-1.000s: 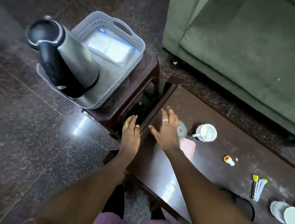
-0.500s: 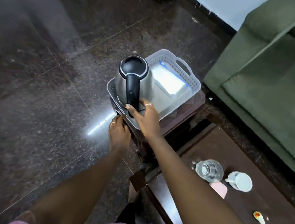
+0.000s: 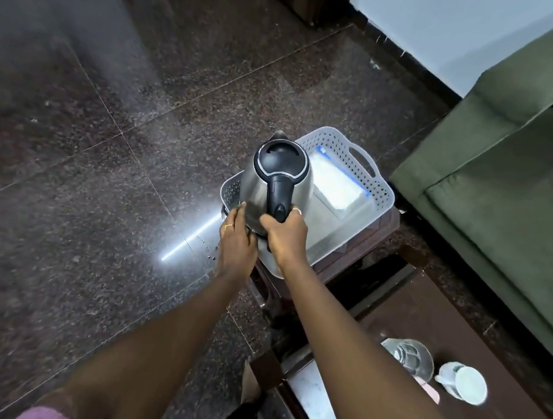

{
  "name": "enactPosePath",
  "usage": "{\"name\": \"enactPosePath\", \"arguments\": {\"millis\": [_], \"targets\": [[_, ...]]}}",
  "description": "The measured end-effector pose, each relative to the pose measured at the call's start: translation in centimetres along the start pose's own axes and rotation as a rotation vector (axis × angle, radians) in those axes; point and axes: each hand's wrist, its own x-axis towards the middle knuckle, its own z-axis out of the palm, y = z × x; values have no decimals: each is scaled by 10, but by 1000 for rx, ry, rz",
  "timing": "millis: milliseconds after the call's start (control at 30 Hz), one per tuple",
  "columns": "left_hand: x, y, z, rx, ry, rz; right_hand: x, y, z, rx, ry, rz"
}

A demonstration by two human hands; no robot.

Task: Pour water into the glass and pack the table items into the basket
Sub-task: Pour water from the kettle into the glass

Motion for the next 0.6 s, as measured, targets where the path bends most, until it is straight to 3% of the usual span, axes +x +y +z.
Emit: {"name": "enactPosePath", "arguments": {"millis": [367, 600], "targets": [[16, 58, 9, -282, 69, 93, -13, -54, -98, -120, 119, -226], [-20, 108, 41, -410, -18, 220, -59, -60, -186, -212, 289, -219]]}}
